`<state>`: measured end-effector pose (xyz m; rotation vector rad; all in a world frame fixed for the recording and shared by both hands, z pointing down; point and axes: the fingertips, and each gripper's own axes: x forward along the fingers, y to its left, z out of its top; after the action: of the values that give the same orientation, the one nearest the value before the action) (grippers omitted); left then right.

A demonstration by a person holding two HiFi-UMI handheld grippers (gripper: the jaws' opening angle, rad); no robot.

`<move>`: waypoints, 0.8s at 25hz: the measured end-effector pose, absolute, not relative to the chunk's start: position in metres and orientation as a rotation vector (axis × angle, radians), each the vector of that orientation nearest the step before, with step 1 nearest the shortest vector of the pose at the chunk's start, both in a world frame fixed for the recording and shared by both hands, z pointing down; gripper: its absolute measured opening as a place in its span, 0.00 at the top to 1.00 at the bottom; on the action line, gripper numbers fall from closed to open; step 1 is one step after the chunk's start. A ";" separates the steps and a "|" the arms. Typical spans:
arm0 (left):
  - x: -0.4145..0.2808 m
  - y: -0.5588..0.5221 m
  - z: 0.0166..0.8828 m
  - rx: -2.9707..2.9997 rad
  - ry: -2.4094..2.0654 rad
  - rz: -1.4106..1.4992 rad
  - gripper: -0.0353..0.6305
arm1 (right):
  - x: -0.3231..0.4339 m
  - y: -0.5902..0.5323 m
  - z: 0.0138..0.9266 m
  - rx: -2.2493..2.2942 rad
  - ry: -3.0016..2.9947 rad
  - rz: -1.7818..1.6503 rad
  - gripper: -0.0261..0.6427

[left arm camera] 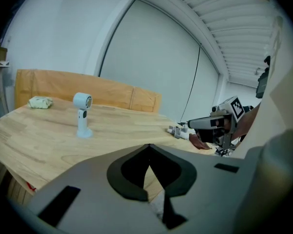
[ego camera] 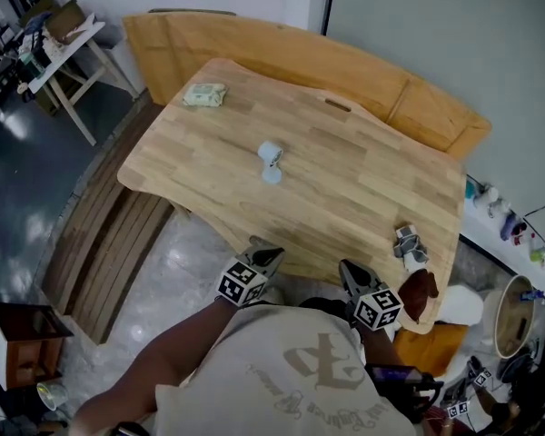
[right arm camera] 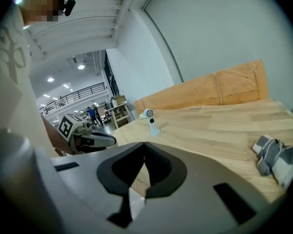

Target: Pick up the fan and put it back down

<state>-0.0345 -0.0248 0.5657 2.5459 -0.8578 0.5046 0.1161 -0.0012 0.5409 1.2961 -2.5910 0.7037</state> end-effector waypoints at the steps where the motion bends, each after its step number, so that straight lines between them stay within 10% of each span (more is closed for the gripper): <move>1: -0.040 -0.027 0.566 2.541 -0.869 0.498 0.93 | 0.111 -0.003 0.542 1.284 -2.590 0.702 0.94; 20: -0.079 -0.062 0.585 2.443 -1.048 0.429 0.93 | 0.082 -0.057 0.558 1.158 -2.573 0.727 0.94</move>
<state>-0.0785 -0.0623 0.5848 2.4425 -1.0478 0.4294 0.0821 -0.0574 0.5580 1.1583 -2.5729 0.7269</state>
